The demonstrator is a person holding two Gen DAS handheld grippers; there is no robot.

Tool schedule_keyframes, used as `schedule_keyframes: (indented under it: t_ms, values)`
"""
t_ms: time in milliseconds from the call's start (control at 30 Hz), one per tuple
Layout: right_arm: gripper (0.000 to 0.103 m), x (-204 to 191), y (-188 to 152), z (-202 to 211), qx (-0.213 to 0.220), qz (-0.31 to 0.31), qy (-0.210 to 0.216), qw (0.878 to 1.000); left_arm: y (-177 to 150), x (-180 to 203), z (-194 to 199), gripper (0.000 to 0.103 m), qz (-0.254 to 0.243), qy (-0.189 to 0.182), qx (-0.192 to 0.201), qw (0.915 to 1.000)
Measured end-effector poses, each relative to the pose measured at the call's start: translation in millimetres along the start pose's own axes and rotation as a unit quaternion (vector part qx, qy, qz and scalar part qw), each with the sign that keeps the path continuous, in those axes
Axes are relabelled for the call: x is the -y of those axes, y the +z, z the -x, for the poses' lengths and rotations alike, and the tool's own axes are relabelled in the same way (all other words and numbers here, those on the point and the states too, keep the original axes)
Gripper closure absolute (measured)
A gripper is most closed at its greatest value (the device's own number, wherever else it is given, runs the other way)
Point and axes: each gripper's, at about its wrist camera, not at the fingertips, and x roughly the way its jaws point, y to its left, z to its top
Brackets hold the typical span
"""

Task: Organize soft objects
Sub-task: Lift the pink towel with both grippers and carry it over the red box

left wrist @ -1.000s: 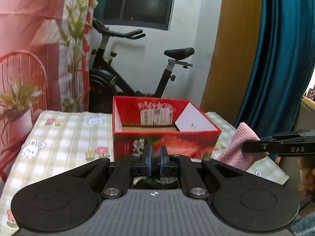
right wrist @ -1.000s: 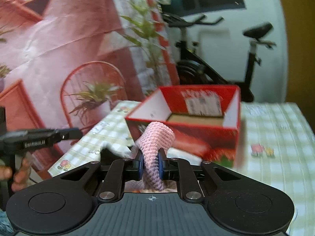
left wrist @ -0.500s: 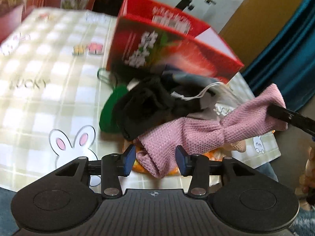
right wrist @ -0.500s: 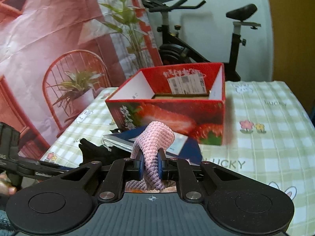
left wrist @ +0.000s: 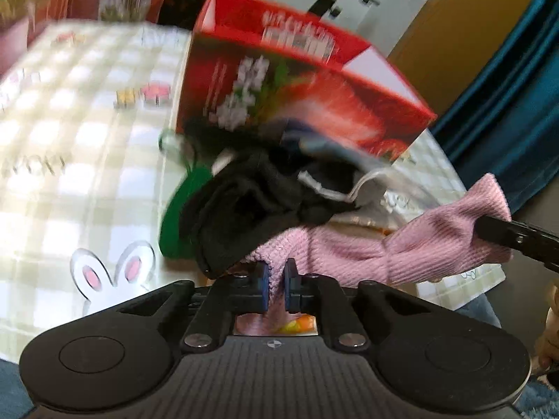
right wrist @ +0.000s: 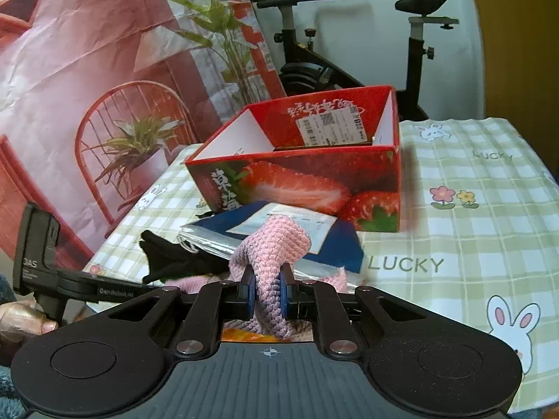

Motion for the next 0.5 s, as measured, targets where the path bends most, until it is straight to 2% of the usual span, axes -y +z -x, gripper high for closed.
schedule_keyframes:
  t_ms: [233,400,500]
  values:
    - [0.091,-14.0,17.9,19.8,0.033,0.022,0.018,0.999,19.1,18.4,65.0,0.096,-0.040,0.005,0.085,0.9955]
    - [0.091,-18.0,46.0,31.3,0.062,0.028,0.031,0.997,48.8,29.9,114.2,0.096,-0.058,0.007,0.165,0.9846]
    - [0.091,-16.2,71.2,32.7,0.084,0.037,0.031,0.995,77.3,38.7,123.9,0.096,-0.071,0.014,0.196,0.9780]
